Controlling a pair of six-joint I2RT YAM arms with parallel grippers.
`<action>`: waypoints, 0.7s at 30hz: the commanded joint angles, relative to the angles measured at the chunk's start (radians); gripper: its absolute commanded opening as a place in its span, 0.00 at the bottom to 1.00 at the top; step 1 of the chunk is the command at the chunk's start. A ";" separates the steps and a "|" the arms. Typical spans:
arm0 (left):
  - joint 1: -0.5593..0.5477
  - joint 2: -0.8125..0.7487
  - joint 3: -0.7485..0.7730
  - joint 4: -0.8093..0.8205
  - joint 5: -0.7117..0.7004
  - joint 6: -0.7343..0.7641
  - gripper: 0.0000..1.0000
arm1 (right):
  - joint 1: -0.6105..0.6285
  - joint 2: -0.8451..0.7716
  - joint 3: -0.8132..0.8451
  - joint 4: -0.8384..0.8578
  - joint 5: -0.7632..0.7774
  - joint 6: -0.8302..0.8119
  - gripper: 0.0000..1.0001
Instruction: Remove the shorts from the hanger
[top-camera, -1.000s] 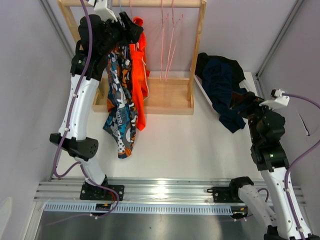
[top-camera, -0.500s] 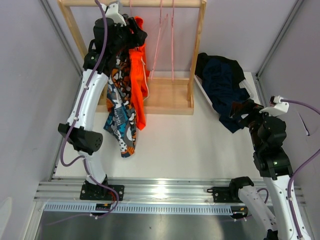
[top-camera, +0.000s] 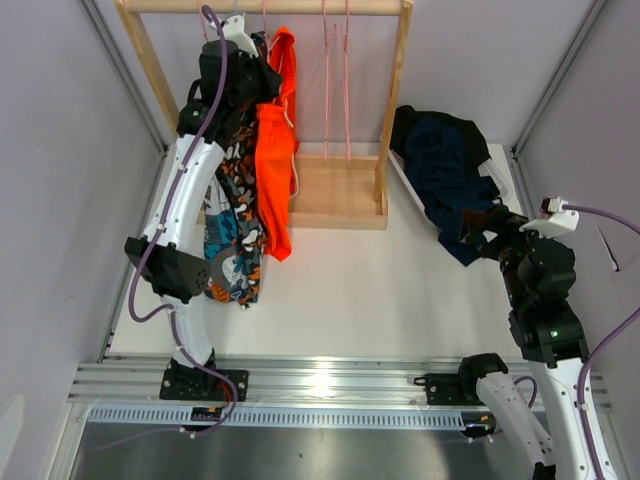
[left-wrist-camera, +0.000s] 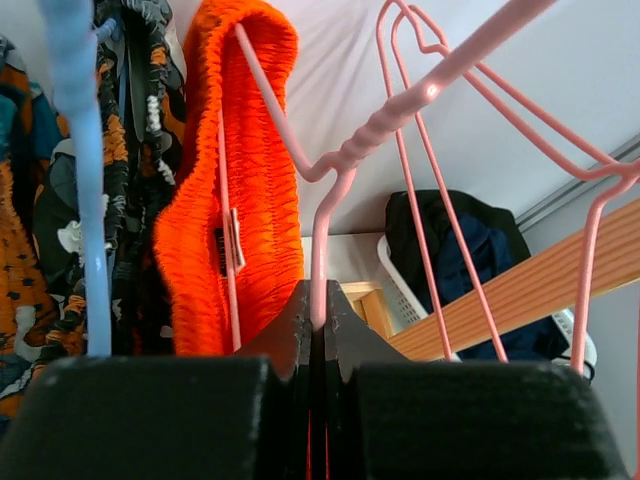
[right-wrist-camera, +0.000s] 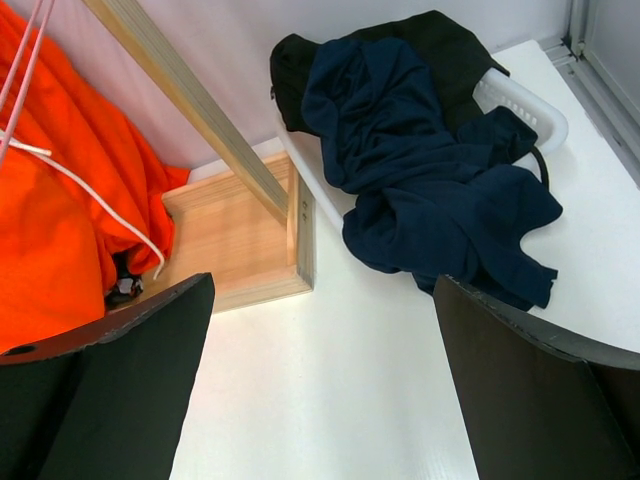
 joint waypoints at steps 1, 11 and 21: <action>0.007 -0.041 0.077 0.036 -0.017 0.000 0.00 | 0.005 -0.014 0.010 0.006 -0.033 -0.008 0.99; -0.008 -0.128 0.166 0.016 0.072 -0.080 0.00 | 0.279 0.135 0.152 0.101 -0.028 -0.011 0.99; -0.071 -0.208 0.143 0.017 0.060 -0.115 0.00 | 0.927 0.678 0.658 0.222 0.257 -0.111 0.99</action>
